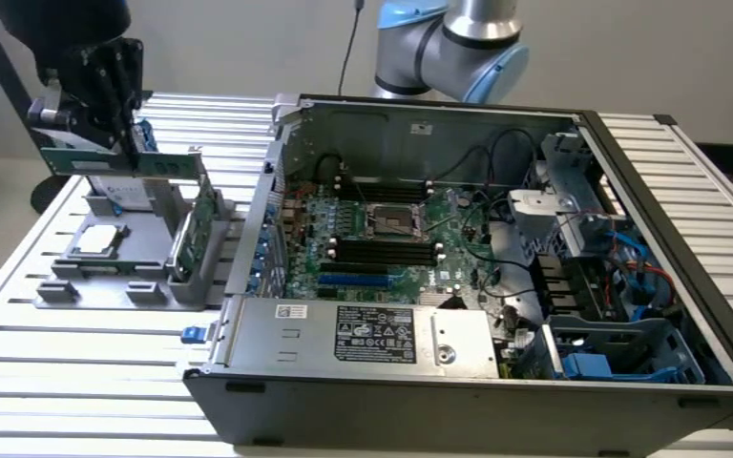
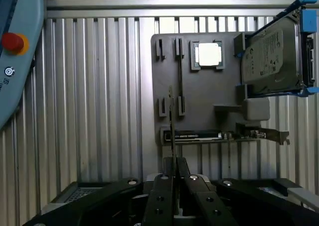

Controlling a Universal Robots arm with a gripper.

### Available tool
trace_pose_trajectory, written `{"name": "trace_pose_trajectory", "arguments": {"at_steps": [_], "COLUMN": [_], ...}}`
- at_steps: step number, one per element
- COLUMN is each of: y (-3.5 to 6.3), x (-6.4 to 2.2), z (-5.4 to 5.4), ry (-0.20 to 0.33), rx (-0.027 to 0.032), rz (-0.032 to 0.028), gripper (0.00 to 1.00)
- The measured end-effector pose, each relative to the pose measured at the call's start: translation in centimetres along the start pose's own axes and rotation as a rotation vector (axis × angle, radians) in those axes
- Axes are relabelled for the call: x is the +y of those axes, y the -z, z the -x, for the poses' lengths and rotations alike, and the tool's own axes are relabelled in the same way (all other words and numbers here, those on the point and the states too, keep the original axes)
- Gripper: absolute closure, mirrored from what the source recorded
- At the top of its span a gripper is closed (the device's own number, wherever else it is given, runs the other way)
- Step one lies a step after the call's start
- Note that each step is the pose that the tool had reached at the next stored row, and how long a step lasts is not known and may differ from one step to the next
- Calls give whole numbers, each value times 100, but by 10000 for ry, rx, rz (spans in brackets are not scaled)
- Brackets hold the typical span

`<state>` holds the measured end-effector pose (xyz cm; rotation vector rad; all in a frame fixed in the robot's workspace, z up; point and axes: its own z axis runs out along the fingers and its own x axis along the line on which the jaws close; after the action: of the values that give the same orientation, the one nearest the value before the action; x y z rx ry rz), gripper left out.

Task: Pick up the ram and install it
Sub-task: 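Pick up the ram and move it above insertion slot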

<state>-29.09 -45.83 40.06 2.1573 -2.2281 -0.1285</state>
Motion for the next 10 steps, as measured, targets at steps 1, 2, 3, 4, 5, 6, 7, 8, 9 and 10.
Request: {"name": "trace_pose_trajectory", "arguments": {"at_steps": [1, 2, 3, 4, 5, 6, 7, 8, 9, 10], "y": [18, 32, 44, 55, 65, 75, 84, 93, 102, 111], "x": [-45, -88, -132, -175, -220, -263, -308, -352, -397, -445], "z": [2, 4, 6, 7, 9, 11, 12, 14, 16, 17], "ry": [5, 10, 14, 17, 20, 23, 27, 31, 35, 38], "rx": [0, 0, 0, 1, 1, 2, 1, 3, 2, 3], "rz": [0, 0, 0, 0, 0, 0, 0, 1, 0, 1], "gripper": [86, 86, 86, 86, 86, 86, 86, 86, 86, 86]}}
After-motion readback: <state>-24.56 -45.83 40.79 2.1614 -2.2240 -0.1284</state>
